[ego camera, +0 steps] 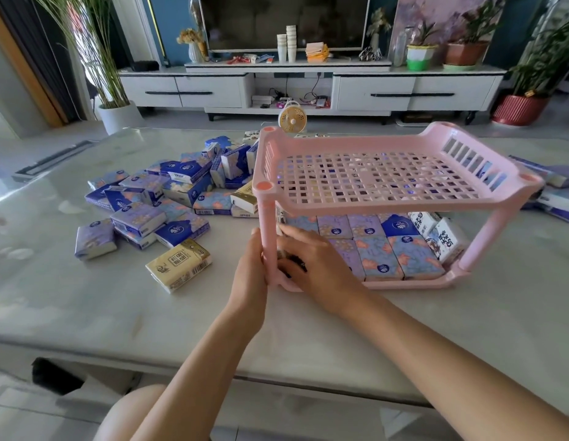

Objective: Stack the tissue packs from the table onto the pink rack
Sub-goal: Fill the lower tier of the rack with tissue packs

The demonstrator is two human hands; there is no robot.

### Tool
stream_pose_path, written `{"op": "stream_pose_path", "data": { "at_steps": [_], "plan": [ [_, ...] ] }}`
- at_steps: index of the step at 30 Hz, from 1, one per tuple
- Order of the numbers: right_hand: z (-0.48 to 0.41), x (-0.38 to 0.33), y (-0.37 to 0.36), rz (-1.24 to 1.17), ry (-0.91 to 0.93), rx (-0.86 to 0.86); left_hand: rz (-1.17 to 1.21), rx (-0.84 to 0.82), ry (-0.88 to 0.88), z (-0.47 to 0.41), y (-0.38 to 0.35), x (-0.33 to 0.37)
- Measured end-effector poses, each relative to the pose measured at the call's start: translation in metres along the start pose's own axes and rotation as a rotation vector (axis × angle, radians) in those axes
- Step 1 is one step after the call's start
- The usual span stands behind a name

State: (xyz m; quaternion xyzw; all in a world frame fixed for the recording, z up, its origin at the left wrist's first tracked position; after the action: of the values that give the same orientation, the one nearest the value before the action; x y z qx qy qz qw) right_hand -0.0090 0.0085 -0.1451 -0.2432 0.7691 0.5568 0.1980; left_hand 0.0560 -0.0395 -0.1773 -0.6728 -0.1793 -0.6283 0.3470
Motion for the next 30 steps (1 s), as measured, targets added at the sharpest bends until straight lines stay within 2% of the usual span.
{"op": "stream_pose_path", "data": {
  "at_steps": [2, 5, 8, 10, 12, 14, 15, 16, 18, 22, 24, 26, 30],
  "plan": [
    [0.000, -0.005, 0.000, -0.019, 0.016, 0.003, -0.047, 0.020, -0.024, 0.002, -0.003, 0.002],
    [0.004, 0.000, -0.012, -0.037, -0.063, -0.112, -0.044, 0.034, -0.045, 0.004, -0.002, 0.002],
    [0.027, 0.002, -0.010, -0.251, -0.157, -0.109, 0.022, 0.017, -0.025, 0.004, -0.001, -0.001],
    [0.052, 0.008, 0.000, -0.313, -0.207, -0.041, 0.040, 0.086, 0.003, 0.006, 0.005, -0.007],
    [0.080, 0.015, 0.011, -0.242, -0.202, -0.016, -0.034, 0.225, -0.022, 0.014, 0.014, -0.014],
    [0.106, 0.017, 0.032, -0.136, -0.159, 0.048, -0.256, 0.440, -0.256, 0.040, 0.020, -0.001],
    [0.120, 0.018, 0.047, -0.092, -0.146, 0.116, -0.404, 0.526, -0.449, 0.061, 0.012, 0.015],
    [0.134, 0.022, 0.064, -0.059, -0.152, 0.194, -0.545, 0.531, -0.643, 0.079, -0.004, 0.027],
    [0.160, 0.036, 0.096, -0.035, -0.201, 0.336, -0.746, 0.312, -0.920, 0.101, -0.053, 0.028],
    [0.194, 0.103, 0.143, -0.190, -0.423, 0.586, -0.956, -0.279, -0.970, 0.106, -0.154, -0.005],
    [0.209, 0.141, 0.164, -0.285, -0.552, 0.742, -1.072, -0.477, -1.031, 0.105, -0.207, -0.023],
    [0.220, 0.168, 0.181, -0.326, -0.634, 0.838, -1.147, -0.561, -1.023, 0.091, -0.254, -0.038],
    [0.246, 0.199, 0.205, -0.257, -0.722, 0.912, -1.140, -0.462, -0.837, 0.037, -0.315, -0.051]
  ]
}}
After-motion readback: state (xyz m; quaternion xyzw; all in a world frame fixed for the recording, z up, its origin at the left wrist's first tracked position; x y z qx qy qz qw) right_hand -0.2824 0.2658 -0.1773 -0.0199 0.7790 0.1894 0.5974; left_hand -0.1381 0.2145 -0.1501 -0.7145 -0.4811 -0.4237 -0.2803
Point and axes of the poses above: each hand's wrist, its own z-axis away from the middle knuckle, its own y-axis out of the back of the hand, x = y × z, the point moved 8 cm from there along -z, towards the middle knuckle, and after that the axes turned 12 degrees about -x, right-handed, at the moved point
